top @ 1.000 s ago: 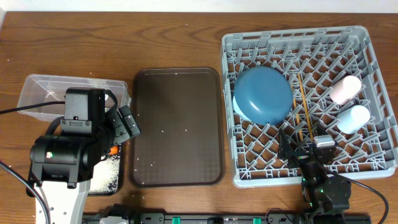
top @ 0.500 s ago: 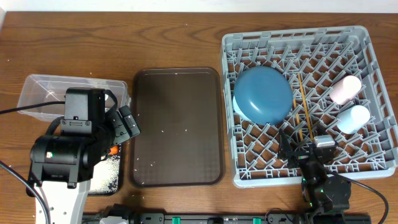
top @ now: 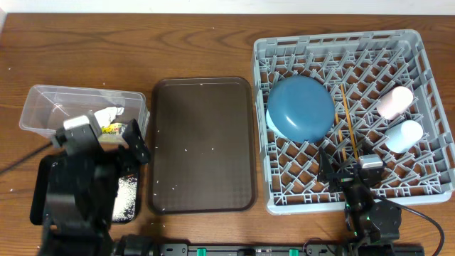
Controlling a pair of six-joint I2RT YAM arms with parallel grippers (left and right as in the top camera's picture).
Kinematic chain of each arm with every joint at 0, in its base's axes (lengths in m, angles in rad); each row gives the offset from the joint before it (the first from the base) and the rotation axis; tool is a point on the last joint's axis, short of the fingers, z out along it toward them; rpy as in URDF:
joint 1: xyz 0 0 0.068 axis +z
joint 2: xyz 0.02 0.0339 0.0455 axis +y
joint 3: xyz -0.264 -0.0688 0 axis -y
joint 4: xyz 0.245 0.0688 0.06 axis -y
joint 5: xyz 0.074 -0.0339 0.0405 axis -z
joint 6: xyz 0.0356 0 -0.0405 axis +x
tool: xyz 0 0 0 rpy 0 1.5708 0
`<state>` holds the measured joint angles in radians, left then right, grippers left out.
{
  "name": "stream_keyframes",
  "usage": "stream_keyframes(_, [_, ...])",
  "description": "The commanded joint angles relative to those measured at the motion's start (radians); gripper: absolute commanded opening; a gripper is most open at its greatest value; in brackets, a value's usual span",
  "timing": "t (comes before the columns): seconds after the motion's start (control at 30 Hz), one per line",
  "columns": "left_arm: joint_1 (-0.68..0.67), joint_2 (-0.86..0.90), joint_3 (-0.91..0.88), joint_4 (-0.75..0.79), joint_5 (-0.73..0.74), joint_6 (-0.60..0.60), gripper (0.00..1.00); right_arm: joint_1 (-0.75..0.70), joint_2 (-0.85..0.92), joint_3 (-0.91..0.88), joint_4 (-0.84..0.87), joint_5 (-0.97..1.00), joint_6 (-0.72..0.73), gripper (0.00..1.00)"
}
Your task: Sort waste into correct bins and load items into the dishwasher rack
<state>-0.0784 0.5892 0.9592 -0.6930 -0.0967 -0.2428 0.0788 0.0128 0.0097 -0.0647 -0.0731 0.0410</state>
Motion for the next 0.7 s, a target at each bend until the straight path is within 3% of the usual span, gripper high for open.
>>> stream_keyframes(0.0, [0.005, -0.12, -0.153, 0.077, -0.008, 0.101, 0.98, -0.021, -0.008, -0.005, 0.0, -0.006, -0.001, 0.99])
stream_keyframes(0.33, [0.004, -0.436, -0.53, 0.372, 0.066, 0.138, 0.98, -0.021, -0.008, -0.005, 0.0, -0.006, -0.002, 0.99])
stream_keyframes(0.67, [0.003, -0.587, -0.765, 0.541, 0.075, 0.137, 0.98, -0.021, -0.008, -0.004, 0.0, -0.006, -0.002, 0.99])
